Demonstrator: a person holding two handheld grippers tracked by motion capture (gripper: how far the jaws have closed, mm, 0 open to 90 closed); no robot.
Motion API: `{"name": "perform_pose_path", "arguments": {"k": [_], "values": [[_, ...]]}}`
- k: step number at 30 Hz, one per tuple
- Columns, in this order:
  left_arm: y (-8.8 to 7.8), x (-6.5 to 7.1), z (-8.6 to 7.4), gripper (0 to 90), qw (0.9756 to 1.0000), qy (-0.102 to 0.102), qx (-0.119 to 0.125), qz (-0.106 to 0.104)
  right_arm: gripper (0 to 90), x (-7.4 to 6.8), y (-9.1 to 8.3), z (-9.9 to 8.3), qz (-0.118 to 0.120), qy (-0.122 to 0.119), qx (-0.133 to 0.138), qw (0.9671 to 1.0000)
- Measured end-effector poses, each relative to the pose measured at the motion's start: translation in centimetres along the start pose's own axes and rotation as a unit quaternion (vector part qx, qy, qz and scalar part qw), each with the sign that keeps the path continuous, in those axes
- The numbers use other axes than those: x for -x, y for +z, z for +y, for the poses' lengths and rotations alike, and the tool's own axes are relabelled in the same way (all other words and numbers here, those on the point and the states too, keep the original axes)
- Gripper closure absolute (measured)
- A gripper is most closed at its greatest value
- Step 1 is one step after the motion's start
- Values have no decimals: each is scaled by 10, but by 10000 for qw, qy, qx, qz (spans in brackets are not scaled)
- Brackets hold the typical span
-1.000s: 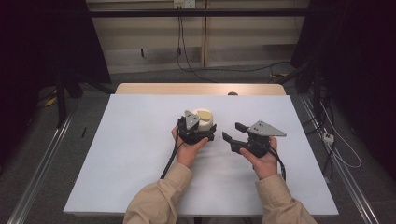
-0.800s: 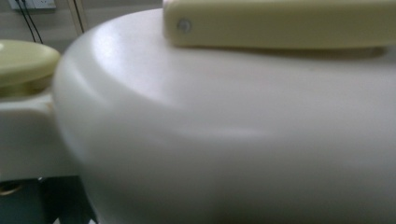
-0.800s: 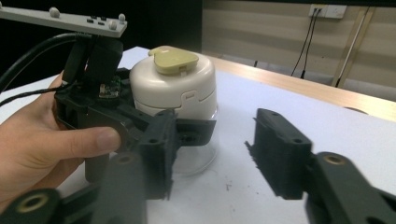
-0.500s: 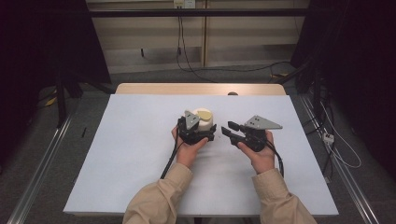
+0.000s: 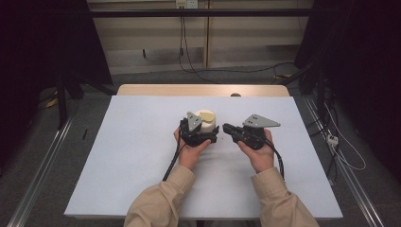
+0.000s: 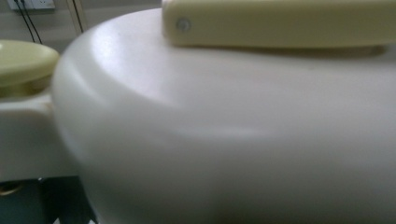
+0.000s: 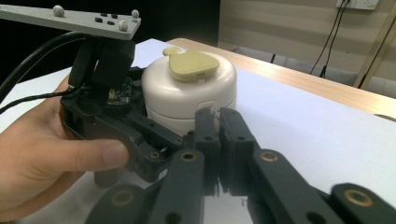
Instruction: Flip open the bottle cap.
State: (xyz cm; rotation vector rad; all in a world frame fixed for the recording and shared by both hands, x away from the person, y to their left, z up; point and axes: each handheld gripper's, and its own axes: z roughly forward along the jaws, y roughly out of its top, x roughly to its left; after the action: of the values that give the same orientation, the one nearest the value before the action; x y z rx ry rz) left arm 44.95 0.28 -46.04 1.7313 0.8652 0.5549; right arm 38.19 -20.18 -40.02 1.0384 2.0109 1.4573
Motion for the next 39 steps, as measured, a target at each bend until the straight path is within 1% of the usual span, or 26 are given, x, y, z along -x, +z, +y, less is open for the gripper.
{"name": "perform_pose_path", "arguments": {"k": [1,3,6,10,15,18,24,27,35,36,39], "values": [[0,0,0,51,10000,-15,3,8,893,0,1,1,43,-9,-31,10000],[0,0,0,51,10000,-14,2,14,900,0,3,2,31,-54,-60,10000],[0,0,0,51,10000,-10,0,13,900,0,5,5,29,-1,-57,10000],[0,1,0,51,10000,-11,0,16,900,1,9,8,78,-31,-69,9999],[0,1,0,51,10000,0,-9,17,900,2,15,8,105,4,-104,9999],[0,1,0,51,10000,-6,-6,17,900,1,18,8,140,-33,-122,9998],[0,0,0,51,10000,10,-19,13,900,0,23,11,115,-89,-157,9998],[0,1,0,51,10000,9,-20,13,900,0,24,13,111,-80,-162,9998],[0,1,0,51,10000,10,-16,17,900,-1,30,14,153,-127,-213,9996],[0,0,0,51,10000,36,-26,21,900,-1,30,14,149,-123,-205,9996],[0,1,0,51,10000,9,-13,22,900,-1,30,14,131,-123,-206,9996]]}}
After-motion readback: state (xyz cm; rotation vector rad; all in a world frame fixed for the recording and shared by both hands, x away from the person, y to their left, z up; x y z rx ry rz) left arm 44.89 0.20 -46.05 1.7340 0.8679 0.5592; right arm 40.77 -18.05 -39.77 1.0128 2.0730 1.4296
